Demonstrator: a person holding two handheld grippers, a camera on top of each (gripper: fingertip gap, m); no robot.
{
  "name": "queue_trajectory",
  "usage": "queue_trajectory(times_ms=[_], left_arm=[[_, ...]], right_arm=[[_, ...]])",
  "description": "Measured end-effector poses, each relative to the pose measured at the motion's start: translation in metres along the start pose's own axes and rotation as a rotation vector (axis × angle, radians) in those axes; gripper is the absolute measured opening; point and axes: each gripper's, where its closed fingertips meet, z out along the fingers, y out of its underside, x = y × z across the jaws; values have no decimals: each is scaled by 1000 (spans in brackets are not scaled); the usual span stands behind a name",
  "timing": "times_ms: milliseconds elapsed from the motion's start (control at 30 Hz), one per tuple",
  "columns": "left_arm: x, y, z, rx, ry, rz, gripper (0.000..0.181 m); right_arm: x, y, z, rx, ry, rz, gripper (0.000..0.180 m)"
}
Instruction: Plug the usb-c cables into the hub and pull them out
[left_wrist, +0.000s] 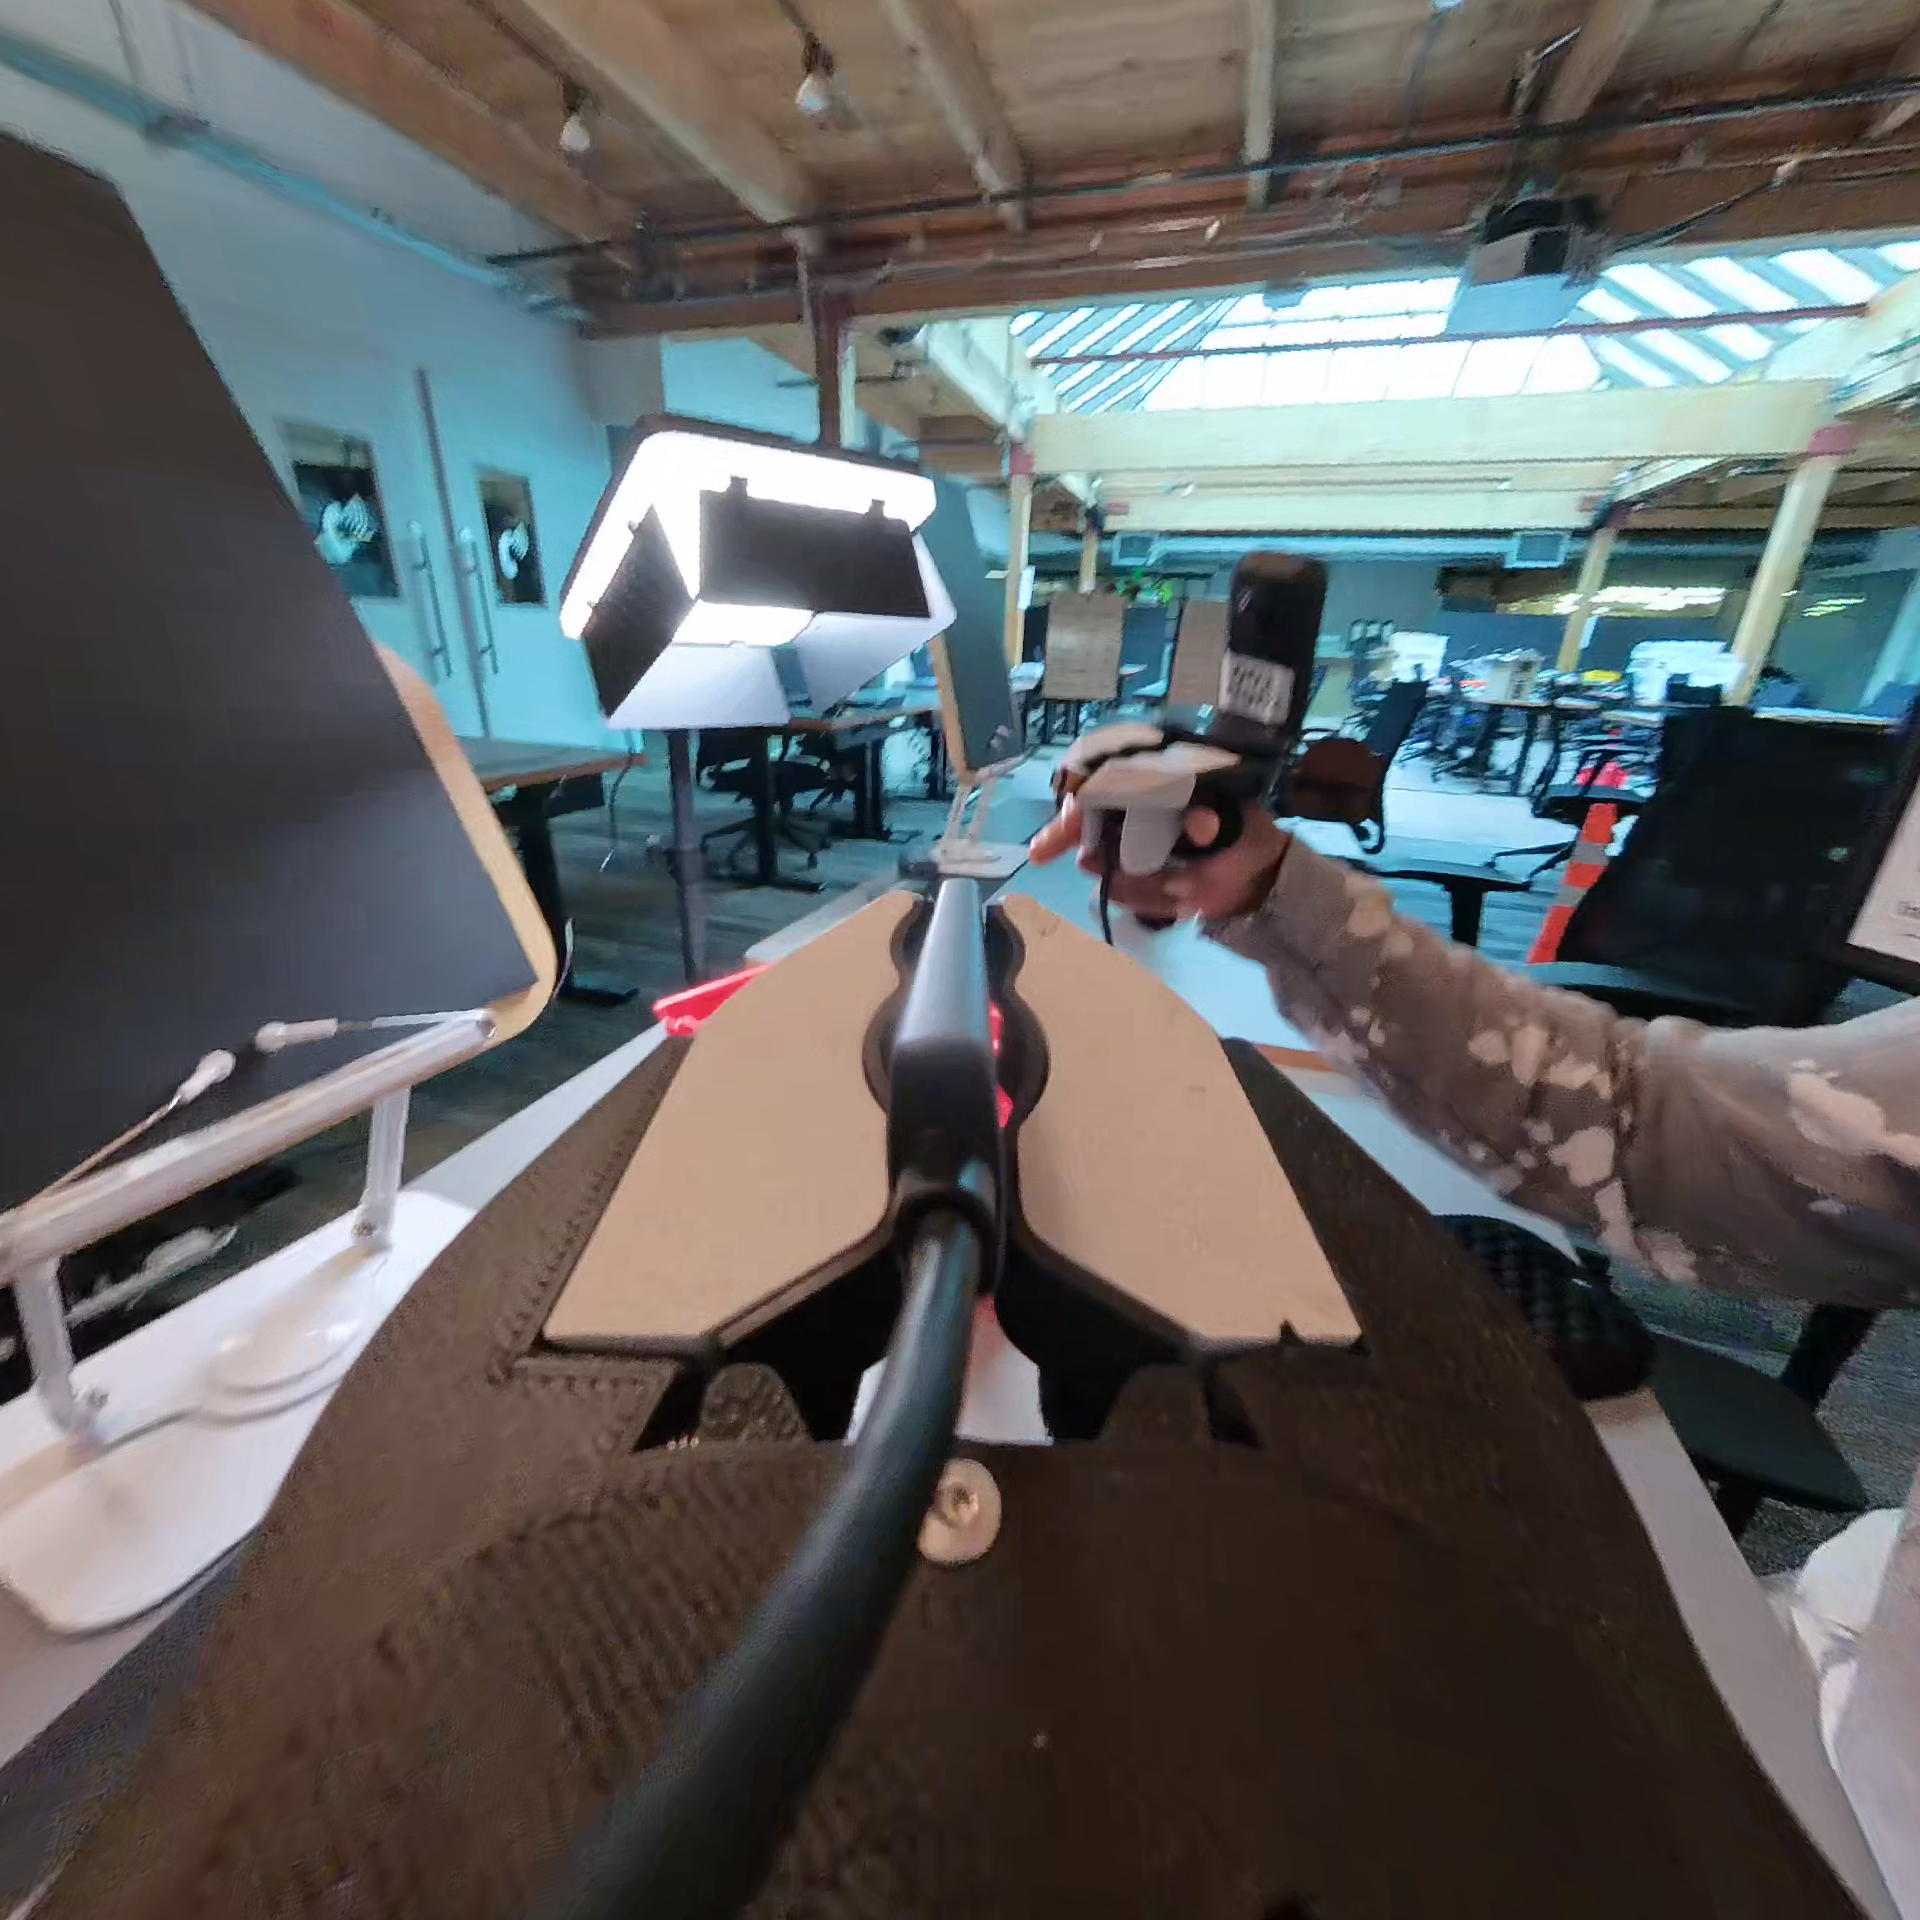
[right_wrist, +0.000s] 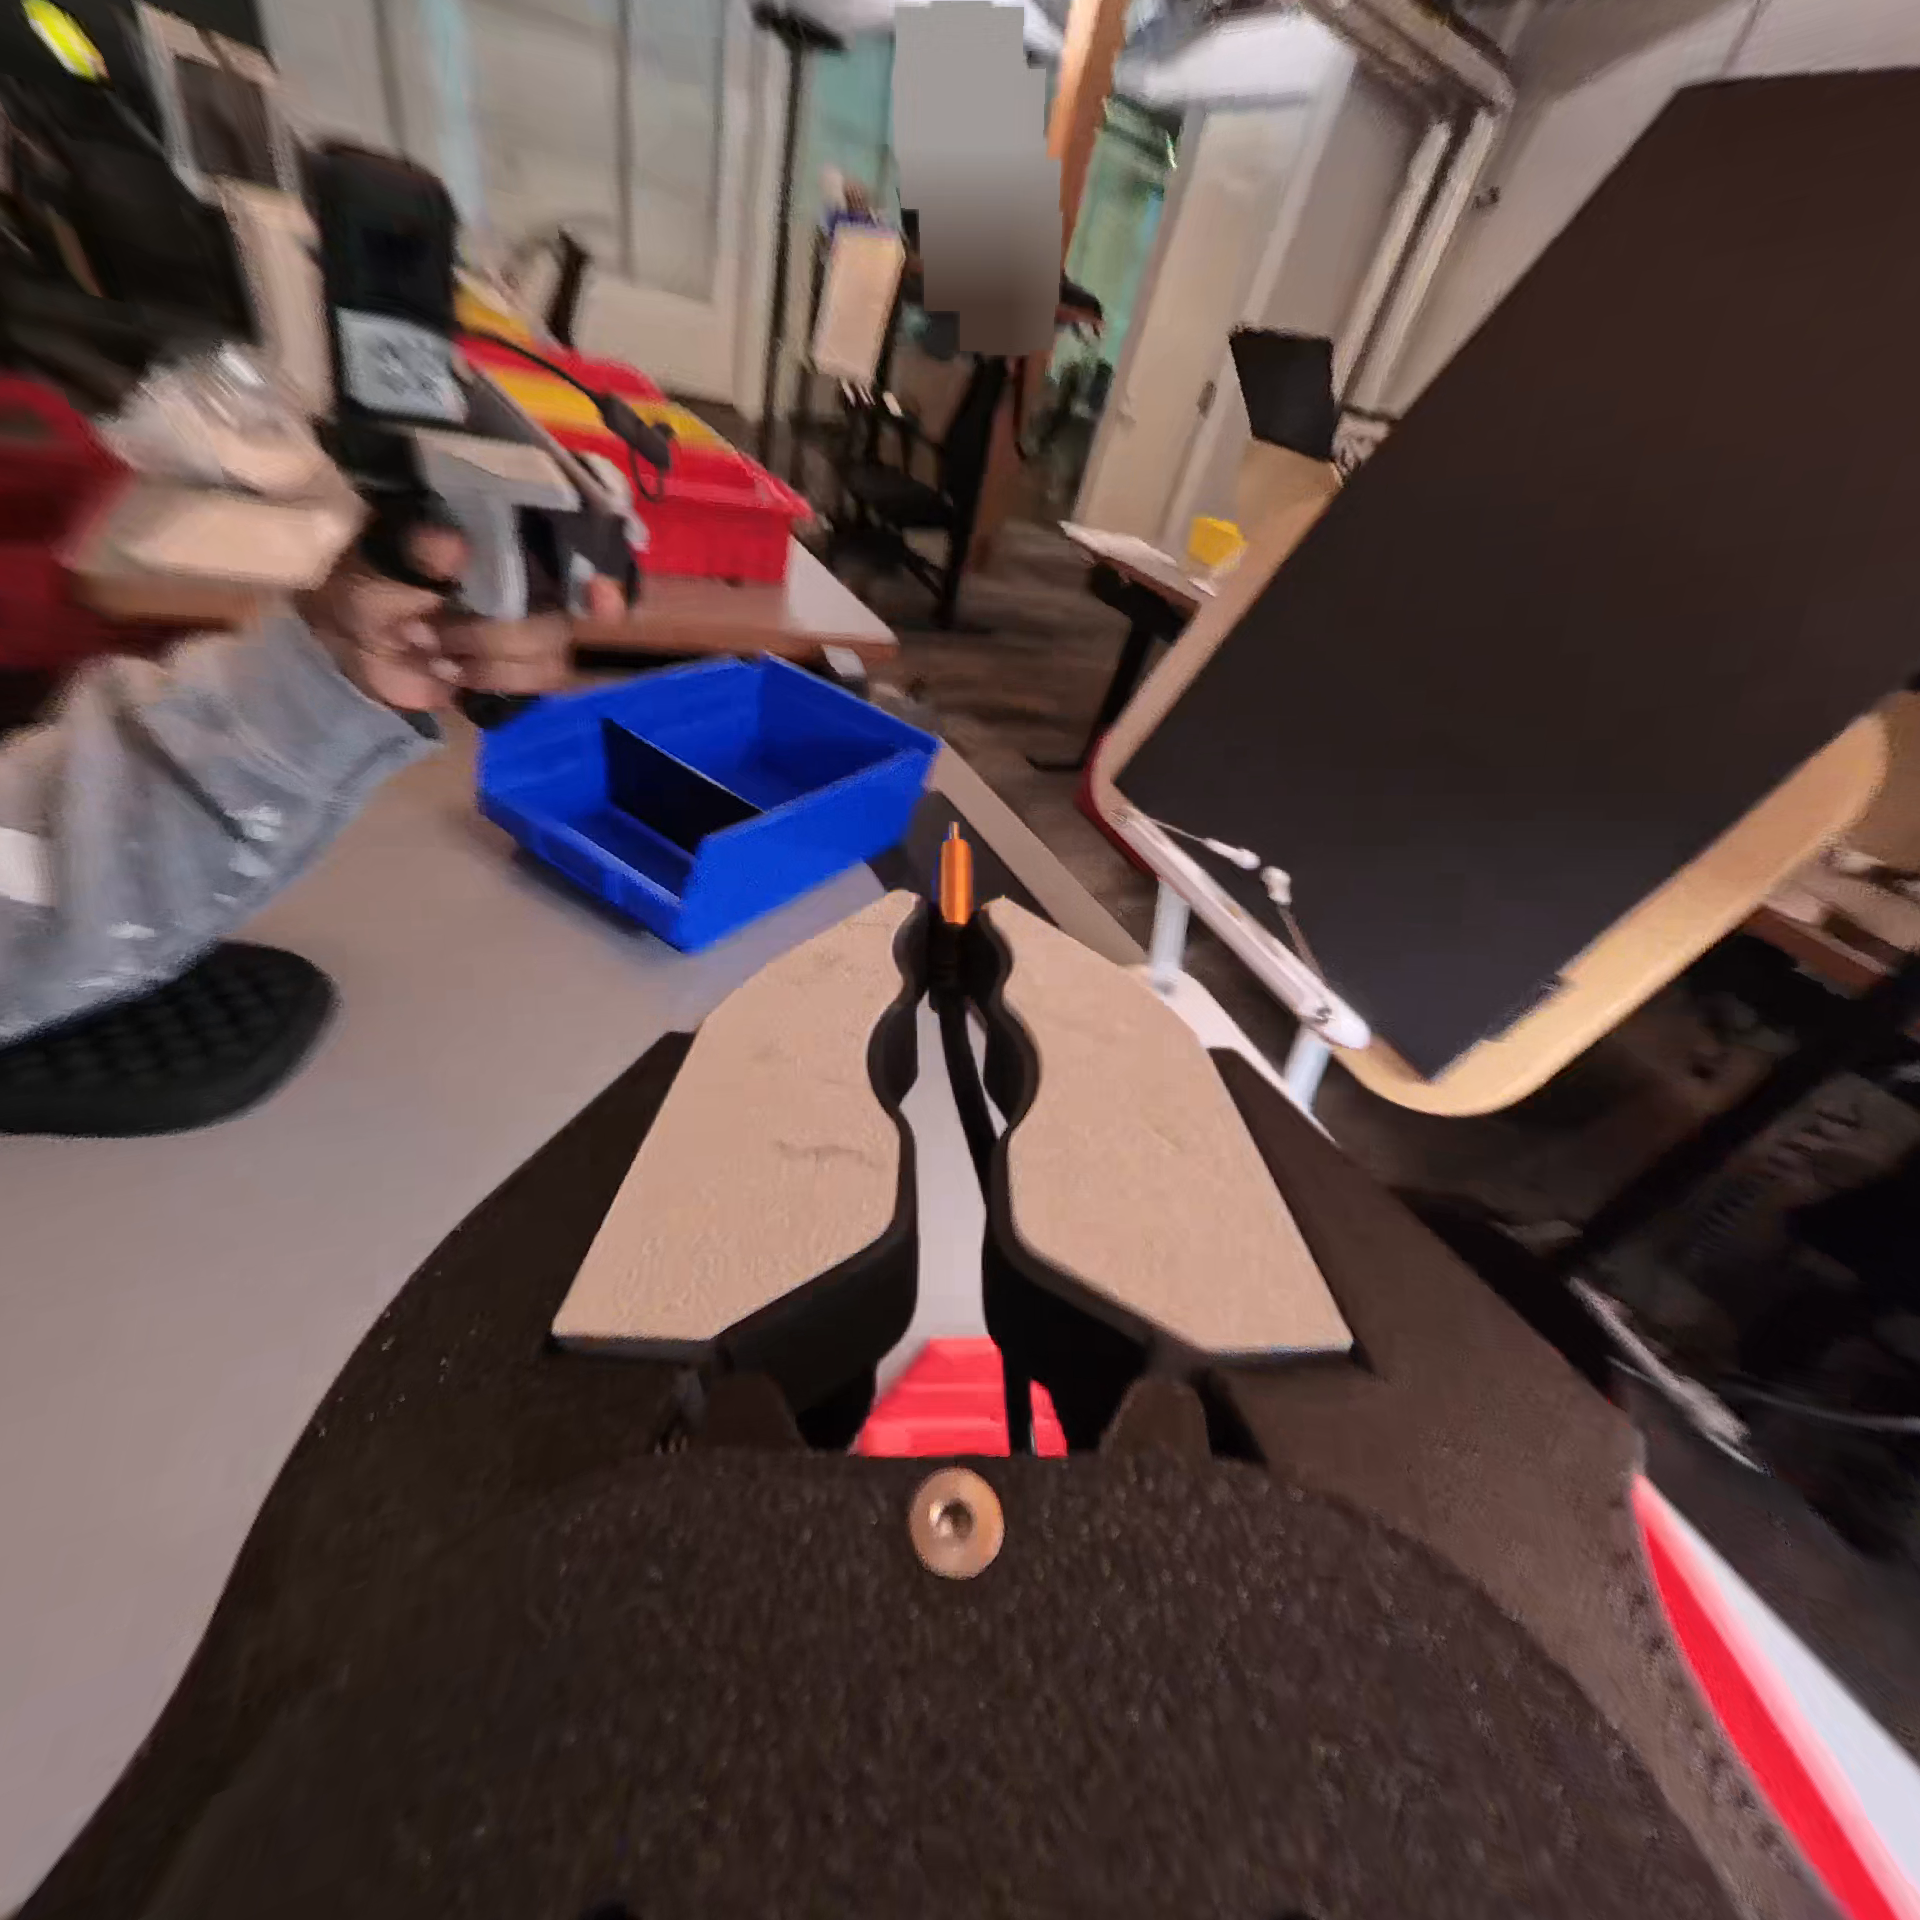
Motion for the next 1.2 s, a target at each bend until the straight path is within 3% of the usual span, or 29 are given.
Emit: queue_trajectory(times_ms=[167,233,367,467,567,633,767,967,1067,1200], left_arm=[[4,3,0,-26,24,-26,11],[4,6,1,-45,18,-18,11],[9,8,5,-74,17,9,11],[13,8,6,-70,35,9,11],[15,14,10,-96,51,-1,11],[18,22,14,-132,68,-4,11],[26,50,30,-257,110,0,11],[52,122,60,-539,221,23,11],[72,157,74,-664,276,50,11],[96,186,84,-772,339,94,11]], right_arm=[[52,3,7,-175,163,-123,7],[65,25,8,-254,201,-109,8],[75,121,-1,-528,240,-50,8],[66,206,-23,-858,210,-26,9],[58,234,-42,-1031,168,-59,31],[60,219,-43,-1008,169,-69,35],[49,144,-18,-768,135,-63,35],[-55,34,36,-402,-177,-78,30],[-104,22,56,-372,-309,-92,27],[-143,52,72,-471,-434,-86,26]])
